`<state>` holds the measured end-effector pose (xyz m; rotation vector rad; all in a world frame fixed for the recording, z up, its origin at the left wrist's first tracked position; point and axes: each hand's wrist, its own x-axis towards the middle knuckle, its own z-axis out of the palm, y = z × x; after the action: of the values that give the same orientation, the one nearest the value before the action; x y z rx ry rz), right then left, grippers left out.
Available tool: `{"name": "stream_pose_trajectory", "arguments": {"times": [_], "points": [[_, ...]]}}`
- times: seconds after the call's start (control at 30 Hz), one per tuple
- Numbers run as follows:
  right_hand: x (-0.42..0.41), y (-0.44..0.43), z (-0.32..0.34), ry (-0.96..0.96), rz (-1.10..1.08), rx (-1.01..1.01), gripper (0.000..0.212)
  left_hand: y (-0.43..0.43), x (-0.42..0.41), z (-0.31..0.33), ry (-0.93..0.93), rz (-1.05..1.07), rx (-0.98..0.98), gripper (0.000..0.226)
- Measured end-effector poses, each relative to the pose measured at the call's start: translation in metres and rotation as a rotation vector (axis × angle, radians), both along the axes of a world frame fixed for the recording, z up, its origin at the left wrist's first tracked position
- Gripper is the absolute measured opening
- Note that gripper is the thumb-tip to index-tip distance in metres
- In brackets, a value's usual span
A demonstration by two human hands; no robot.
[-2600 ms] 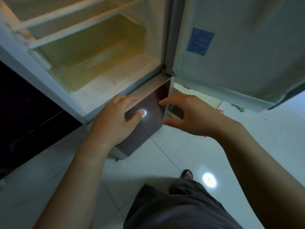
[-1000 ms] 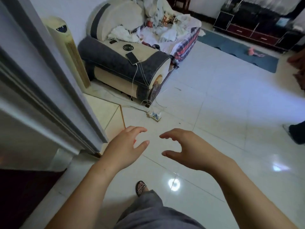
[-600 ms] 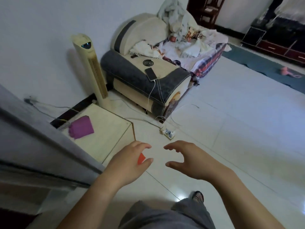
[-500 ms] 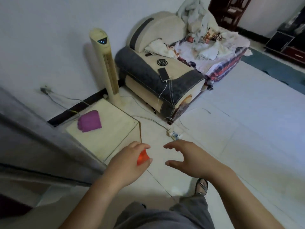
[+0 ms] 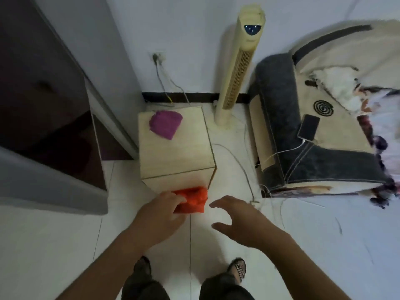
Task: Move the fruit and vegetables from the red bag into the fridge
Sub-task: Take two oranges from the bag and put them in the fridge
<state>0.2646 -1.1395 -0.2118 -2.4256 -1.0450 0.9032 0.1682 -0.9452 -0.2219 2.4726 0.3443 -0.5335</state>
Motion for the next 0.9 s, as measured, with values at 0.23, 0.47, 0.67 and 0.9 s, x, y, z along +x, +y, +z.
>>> {"name": "stream_pose_trajectory", "arguments": {"times": [0.23, 0.47, 0.67, 0.9], "points": [[0.039, 0.009, -0.11, 0.054, 0.075, -0.022, 0.051, -0.005, 0.034, -0.091, 0.023, 0.024, 0.08, 0.042], [0.05, 0.023, -0.28, 0.088, 0.085, -0.015, 0.051, 0.015, 0.03, -0.249, 0.049, 0.02, 0.151, 0.044], [0.07, 0.062, -0.426, 0.087, 0.194, 0.015, 0.032, 0.028, 0.023, -0.411, 0.016, 0.072, 0.206, 0.046], [0.101, 0.1, -0.564, -0.072, 0.272, 0.162, 0.048, 0.061, 0.035, -0.556, -0.278, 0.184, 0.295, 0.053]]}}
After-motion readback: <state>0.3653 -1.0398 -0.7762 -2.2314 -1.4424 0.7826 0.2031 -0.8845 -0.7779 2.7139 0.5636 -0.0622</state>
